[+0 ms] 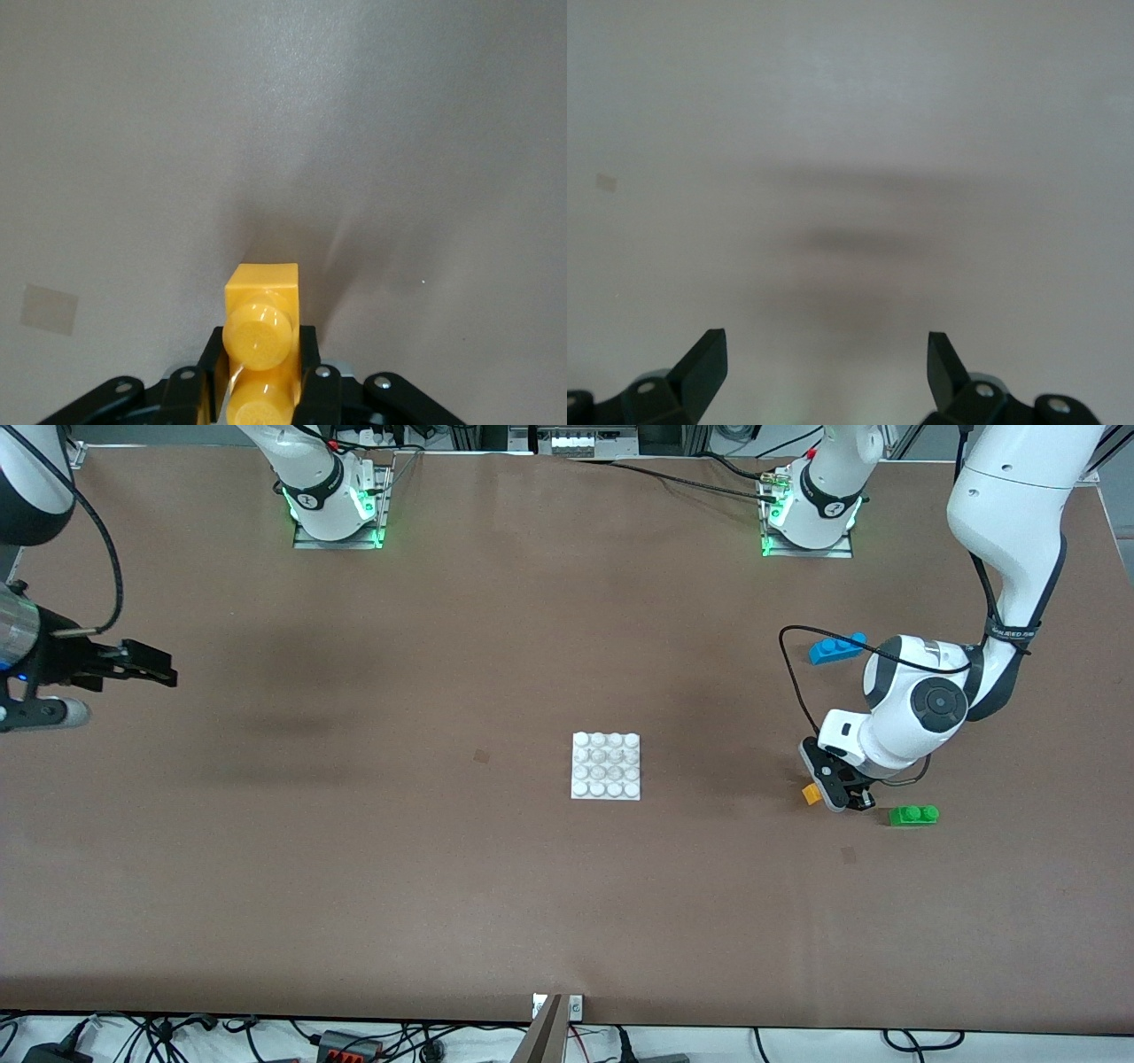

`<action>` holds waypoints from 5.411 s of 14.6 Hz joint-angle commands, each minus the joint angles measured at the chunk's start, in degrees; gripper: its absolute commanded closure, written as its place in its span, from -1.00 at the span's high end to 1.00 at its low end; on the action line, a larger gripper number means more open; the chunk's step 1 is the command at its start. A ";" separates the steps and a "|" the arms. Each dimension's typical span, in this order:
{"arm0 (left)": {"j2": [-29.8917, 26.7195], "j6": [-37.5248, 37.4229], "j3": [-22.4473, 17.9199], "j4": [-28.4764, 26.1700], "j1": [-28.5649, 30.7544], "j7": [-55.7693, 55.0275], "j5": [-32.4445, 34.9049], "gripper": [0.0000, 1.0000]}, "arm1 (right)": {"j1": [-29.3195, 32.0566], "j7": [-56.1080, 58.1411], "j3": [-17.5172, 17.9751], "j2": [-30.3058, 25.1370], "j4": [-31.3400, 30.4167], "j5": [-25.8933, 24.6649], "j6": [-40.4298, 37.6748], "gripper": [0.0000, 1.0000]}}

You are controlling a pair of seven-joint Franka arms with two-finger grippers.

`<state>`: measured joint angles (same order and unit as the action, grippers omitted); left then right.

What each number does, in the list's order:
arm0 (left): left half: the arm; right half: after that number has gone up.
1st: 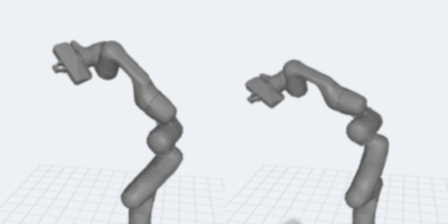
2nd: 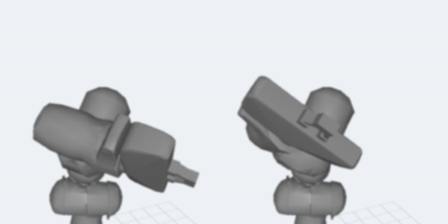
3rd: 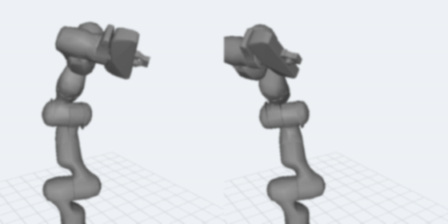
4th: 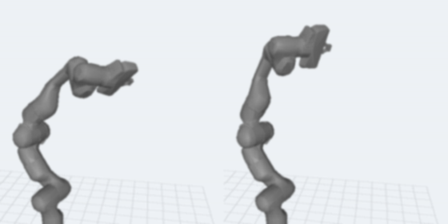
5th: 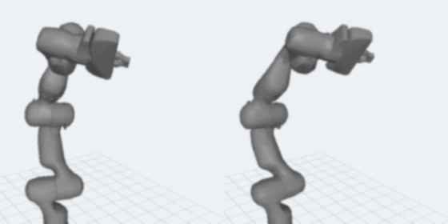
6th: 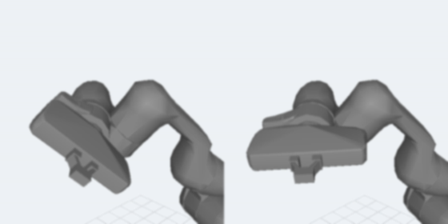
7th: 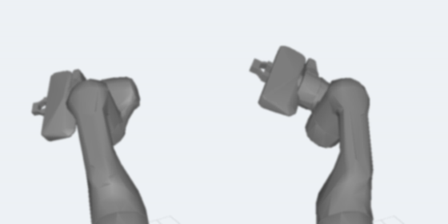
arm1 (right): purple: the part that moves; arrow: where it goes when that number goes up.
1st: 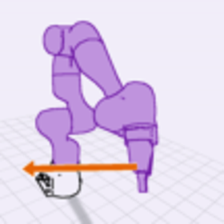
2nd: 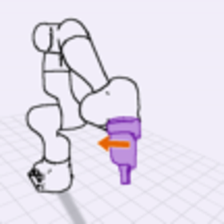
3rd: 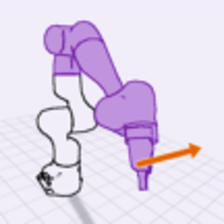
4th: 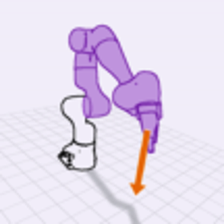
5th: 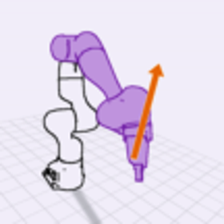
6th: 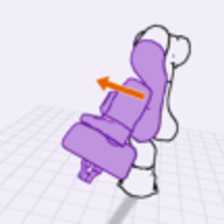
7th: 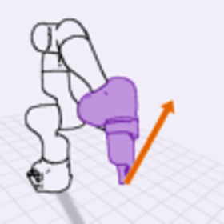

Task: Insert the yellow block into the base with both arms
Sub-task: 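Lift the yellow block with the left gripper while the right gripper withdraws, then carry the yellow block over the white plate with the left gripper, then lower and press the yellow block onto the plate studs with the left gripper, then open the left gripper and lift it away from the plate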

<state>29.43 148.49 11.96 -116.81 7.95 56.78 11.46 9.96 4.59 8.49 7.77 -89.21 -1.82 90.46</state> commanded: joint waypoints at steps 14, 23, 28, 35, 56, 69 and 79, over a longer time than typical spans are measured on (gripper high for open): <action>-3.50 -30.62 14.48 11.96 -4.68 -11.48 0.49 -0.99 | -6.00 0.86 -10.07 -5.93 -4.74 0.05 -1.08 1.00; 9.66 -29.14 15.28 25.82 -19.19 -15.65 -0.30 -0.99 | -5.12 1.12 -10.42 -5.48 -4.57 2.87 0.86 1.00; 15.39 -26.16 15.19 32.44 -22.53 -13.54 0.31 -0.99 | -5.30 1.03 -10.07 -5.49 -4.48 2.87 0.86 1.00; 16.80 -24.75 15.02 32.61 -23.06 -11.08 1.27 -0.99 | -5.38 0.95 -10.07 -5.57 -4.39 2.96 0.15 1.00; 19.53 -21.67 15.02 34.46 -23.67 -10.99 3.83 -0.99 | -5.38 0.95 -9.98 -5.49 -4.48 2.96 -0.02 1.00; 17.15 -43.10 15.19 46.14 -20.97 -14.07 -0.03 1.00 | -6.70 0.86 -9.98 -5.48 -4.39 3.31 -0.20 1.00; 9.95 -55.49 15.46 46.41 -7.26 -13.28 -4.96 1.00 | -7.14 0.86 -9.98 -5.49 -4.39 3.31 -0.20 1.00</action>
<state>42.13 96.49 27.16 -69.74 -1.13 43.19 7.59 3.00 5.65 -1.48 2.56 -93.98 0.59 91.04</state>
